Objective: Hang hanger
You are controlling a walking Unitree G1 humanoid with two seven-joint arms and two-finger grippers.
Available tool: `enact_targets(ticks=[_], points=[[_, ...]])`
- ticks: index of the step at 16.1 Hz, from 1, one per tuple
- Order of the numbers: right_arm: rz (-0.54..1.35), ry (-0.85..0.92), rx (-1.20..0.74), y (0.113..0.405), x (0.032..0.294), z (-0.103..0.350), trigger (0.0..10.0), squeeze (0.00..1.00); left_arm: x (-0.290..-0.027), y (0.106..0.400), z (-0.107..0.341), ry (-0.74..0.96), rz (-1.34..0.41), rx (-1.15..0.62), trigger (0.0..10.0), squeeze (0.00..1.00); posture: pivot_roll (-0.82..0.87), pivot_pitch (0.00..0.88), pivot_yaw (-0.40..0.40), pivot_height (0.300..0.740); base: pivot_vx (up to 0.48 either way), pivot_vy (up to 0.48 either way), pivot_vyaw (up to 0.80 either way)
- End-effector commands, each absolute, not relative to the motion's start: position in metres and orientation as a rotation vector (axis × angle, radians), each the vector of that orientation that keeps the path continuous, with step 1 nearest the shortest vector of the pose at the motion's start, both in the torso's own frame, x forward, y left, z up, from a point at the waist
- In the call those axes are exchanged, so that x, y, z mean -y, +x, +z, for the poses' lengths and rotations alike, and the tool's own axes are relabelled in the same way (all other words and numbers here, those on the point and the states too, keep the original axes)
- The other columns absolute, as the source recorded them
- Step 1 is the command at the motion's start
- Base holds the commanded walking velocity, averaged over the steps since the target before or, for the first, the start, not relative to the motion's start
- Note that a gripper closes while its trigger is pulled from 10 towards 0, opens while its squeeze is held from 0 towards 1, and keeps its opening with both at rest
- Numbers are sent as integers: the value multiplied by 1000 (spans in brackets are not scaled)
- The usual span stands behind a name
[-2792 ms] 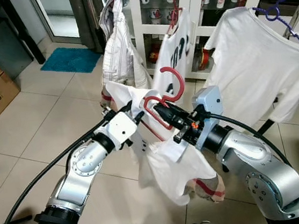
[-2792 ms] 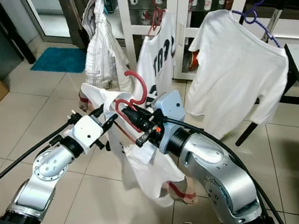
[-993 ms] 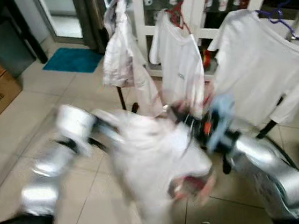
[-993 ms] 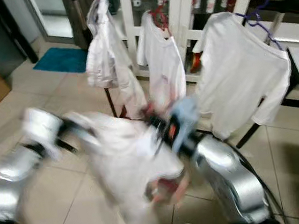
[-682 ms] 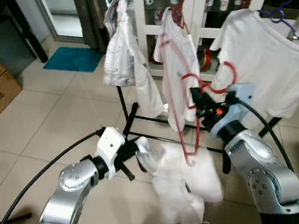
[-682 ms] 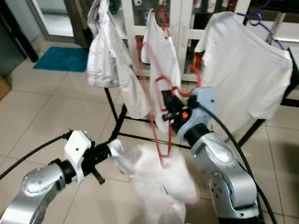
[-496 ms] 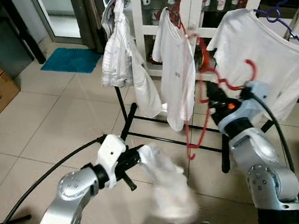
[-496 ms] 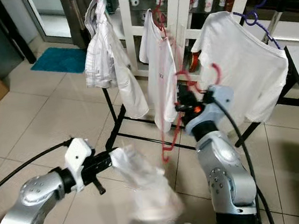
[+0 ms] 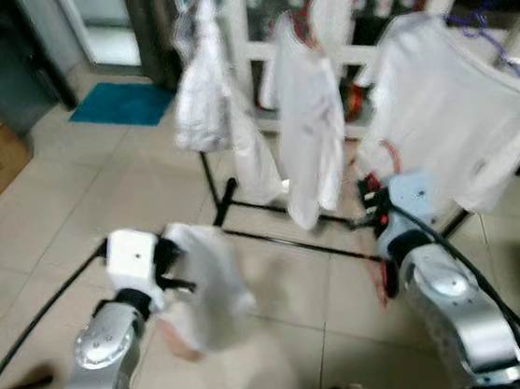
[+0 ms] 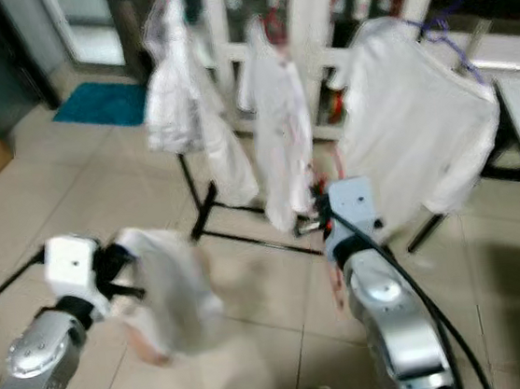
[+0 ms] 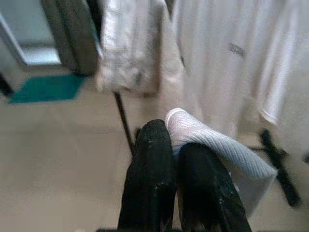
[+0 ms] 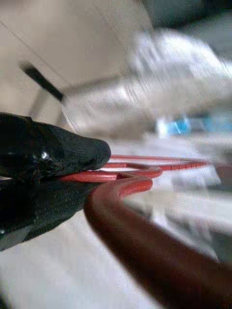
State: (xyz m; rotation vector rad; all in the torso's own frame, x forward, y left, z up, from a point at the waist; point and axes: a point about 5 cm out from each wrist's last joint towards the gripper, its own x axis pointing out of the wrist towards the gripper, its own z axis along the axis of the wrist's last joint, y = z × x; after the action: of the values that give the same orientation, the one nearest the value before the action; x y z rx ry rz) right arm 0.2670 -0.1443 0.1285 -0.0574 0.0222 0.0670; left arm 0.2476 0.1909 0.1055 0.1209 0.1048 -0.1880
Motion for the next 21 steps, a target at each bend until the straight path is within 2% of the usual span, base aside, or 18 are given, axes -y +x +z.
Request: enact_targets(ticks=[1, 4, 7, 10, 13, 16, 21], points=[[30, -55, -33, 265, 150, 125, 10000, 0, -188, 251, 116, 124, -172, -29, 10000, 0, -29, 122, 20, 740, 0, 0, -800], [122, 87, -15, 264, 142, 128, 10000, 0, -188, 258, 132, 132, -100, 92, 10000, 0, -30, 123, 18, 740, 0, 0, -800], [92, 68, 59, 264, 140, 131, 10000, 0, -186, 262, 152, 50, -82, 192, 10000, 0, -28, 126, 18, 740, 0, 0, -800], [128, 102, 43, 262, 137, 128, 10000, 0, -182, 265, 155, 81, -89, 218, 10000, 0, -29, 127, 21, 740, 0, 0, -800], [66, 74, 71, 265, 140, 131, 10000, 0, -179, 266, 172, 91, -106, 309, 10000, 0, -26, 130, 29, 740, 0, 0, -800], [48, 51, 59, 264, 142, 131, 10000, 0, -171, 265, 160, 106, -277, 193, 10000, 0, -26, 128, 43, 740, 0, 0, -800], [1, 70, 88, 265, 145, 134, 10000, 0, -171, 262, 141, 141, -263, 88, 10000, 0, -28, 131, 43, 740, 0, 0, -800]])
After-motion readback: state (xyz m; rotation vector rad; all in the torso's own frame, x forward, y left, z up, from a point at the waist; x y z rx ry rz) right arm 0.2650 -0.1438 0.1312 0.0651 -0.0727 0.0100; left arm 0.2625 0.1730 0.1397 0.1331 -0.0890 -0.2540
